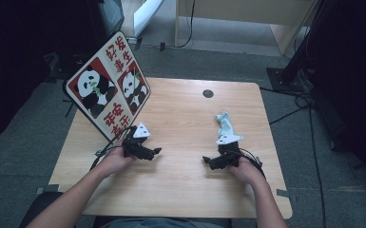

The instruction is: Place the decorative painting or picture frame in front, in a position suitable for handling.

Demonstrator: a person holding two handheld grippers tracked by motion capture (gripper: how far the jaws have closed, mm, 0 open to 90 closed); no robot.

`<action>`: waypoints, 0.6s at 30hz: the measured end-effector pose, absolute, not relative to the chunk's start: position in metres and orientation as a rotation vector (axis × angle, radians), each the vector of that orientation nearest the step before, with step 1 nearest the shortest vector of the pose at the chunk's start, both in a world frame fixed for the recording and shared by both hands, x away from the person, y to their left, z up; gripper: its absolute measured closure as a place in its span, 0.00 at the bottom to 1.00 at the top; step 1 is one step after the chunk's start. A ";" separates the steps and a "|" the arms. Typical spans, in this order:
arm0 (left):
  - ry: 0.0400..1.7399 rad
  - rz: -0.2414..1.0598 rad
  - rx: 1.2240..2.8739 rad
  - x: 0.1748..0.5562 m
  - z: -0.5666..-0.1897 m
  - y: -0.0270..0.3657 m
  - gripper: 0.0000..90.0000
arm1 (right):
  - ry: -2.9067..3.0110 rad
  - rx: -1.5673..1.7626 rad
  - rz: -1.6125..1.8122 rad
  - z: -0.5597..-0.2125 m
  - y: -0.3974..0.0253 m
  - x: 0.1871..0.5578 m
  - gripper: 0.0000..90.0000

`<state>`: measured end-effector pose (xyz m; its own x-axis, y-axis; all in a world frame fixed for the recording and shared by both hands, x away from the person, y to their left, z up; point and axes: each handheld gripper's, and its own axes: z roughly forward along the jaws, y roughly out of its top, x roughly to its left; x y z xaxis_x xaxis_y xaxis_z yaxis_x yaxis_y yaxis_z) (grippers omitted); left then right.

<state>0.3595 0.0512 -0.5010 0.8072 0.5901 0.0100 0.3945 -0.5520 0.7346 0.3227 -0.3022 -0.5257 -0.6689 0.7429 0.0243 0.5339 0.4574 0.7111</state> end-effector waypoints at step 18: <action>0.693 0.092 2.226 0.359 -0.483 0.070 0.16 | 2.422 1.090 1.025 -0.526 -0.302 0.323 0.00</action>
